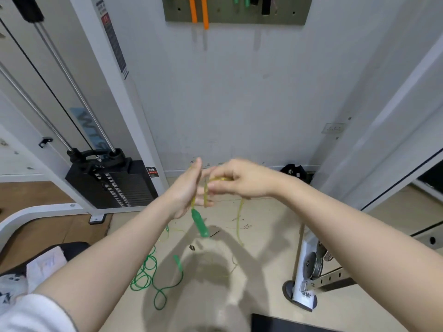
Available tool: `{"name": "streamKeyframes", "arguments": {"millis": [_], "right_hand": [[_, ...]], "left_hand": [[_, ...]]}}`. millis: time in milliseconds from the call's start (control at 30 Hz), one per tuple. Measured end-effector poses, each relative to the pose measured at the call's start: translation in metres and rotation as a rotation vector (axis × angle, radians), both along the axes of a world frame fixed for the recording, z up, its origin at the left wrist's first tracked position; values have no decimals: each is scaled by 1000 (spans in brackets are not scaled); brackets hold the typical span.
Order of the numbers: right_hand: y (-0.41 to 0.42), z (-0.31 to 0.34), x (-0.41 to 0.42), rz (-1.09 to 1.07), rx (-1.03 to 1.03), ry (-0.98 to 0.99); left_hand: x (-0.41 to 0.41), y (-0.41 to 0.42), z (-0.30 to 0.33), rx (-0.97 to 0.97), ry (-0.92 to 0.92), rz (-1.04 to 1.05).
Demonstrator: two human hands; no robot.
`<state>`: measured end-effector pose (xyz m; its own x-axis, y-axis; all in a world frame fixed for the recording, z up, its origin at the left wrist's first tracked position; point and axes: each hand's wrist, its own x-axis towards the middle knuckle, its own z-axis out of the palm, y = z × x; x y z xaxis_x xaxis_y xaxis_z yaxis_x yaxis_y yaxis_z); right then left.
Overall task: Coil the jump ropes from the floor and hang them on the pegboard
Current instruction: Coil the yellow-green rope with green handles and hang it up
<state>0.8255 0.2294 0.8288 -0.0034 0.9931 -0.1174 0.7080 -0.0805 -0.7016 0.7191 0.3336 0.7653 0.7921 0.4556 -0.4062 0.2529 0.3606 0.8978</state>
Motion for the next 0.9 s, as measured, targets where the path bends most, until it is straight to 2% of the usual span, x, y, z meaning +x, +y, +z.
{"name": "streamKeyframes", "arguments": {"millis": [67, 133, 267, 400, 467, 500, 567, 600, 667, 767, 833, 900], "right_hand": [[9, 4, 8, -182, 196, 93], [17, -1, 11, -332, 289, 101], [29, -18, 5, -509, 349, 22], [36, -22, -6, -578, 375, 121], [43, -23, -21, -544, 347, 132], [47, -26, -30, -505, 295, 75], [54, -35, -50, -395, 124, 6], [54, -40, -58, -336, 7, 67], [57, -45, -73, -237, -233, 230], [62, -36, -88, -120, -324, 167], [66, -21, -97, -13, -309, 203], [75, -4, -107, 36, -229, 326]], "left_hand": [[-7, -7, 15, -50, 9, -156], [-13, -7, 27, -84, -13, -283], [-26, -3, 38, 177, 27, -471], [-50, 13, 34, 105, -279, -565], [-61, 24, 36, -14, -439, -542], [-64, 28, 39, -113, -502, -485], [-65, 39, 43, -319, -594, -260], [-64, 46, 42, -360, -616, -118], [-70, 71, 37, -317, -602, 120], [-88, 113, 15, -159, -431, 314], [-104, 133, 3, -65, -211, 310], [-121, 139, 2, -74, -54, 127]]}}
